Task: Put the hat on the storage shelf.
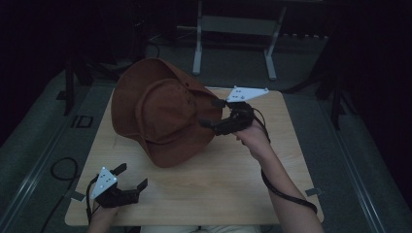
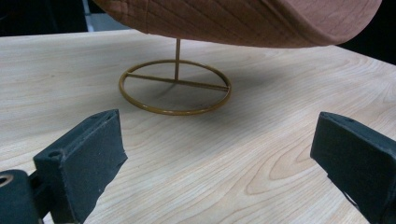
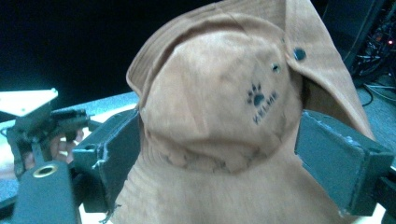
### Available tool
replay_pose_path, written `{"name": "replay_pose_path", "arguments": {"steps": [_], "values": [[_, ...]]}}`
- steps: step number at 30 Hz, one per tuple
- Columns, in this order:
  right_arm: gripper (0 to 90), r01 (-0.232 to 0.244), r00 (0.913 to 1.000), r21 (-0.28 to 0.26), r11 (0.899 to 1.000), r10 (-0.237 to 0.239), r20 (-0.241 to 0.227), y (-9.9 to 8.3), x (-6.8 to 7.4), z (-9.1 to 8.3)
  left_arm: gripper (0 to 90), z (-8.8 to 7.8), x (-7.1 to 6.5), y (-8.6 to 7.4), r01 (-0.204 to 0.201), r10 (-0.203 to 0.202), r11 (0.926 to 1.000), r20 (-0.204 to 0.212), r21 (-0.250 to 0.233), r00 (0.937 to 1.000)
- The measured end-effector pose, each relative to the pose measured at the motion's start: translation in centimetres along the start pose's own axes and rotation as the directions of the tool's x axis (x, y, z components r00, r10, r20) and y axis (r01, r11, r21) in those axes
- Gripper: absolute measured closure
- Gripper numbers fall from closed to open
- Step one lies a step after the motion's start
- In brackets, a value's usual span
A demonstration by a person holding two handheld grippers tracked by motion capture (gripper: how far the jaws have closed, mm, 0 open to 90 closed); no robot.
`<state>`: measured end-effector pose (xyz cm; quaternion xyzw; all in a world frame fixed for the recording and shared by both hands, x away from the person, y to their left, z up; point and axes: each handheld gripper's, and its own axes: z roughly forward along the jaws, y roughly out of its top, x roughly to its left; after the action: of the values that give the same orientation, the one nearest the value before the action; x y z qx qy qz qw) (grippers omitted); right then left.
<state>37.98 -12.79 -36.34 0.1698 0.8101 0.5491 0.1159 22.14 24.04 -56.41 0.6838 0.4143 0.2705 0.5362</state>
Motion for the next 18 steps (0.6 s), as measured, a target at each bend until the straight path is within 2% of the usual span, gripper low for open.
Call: {"name": "replay_pose_path", "arguments": {"steps": [9,12,15,17,18], "values": [[14.5,-0.016,0.9987,-0.006,1.000,0.016,0.049,-3.2,-0.7,-2.9,3.1,0.0,0.0,0.0,-0.003,0.003,1.0000,-0.005,-0.003,1.0000],[14.5,-0.010,0.9967,0.006,1.000,0.010,0.080,-4.4,-1.0,-4.0,3.1,0.0,0.0,0.0,-0.006,0.006,1.0000,-0.007,-0.005,1.0000],[14.6,-0.023,0.9957,0.012,1.000,0.022,0.091,-5.8,-1.3,-4.8,3.1,0.1,0.0,0.0,-0.011,0.011,0.9999,-0.009,-0.002,0.9999],[14.7,-0.027,0.9952,0.014,1.000,0.025,0.094,-6.2,-1.4,-5.1,3.2,0.2,0.0,-0.1,-0.026,0.026,0.9997,-0.019,0.001,0.9995],[14.7,-0.030,0.9948,0.017,0.999,0.028,0.098,-6.6,-1.5,-5.3,3.2,0.3,-0.1,-0.1,-0.046,0.046,0.9989,-0.028,0.003,0.9985]]}}
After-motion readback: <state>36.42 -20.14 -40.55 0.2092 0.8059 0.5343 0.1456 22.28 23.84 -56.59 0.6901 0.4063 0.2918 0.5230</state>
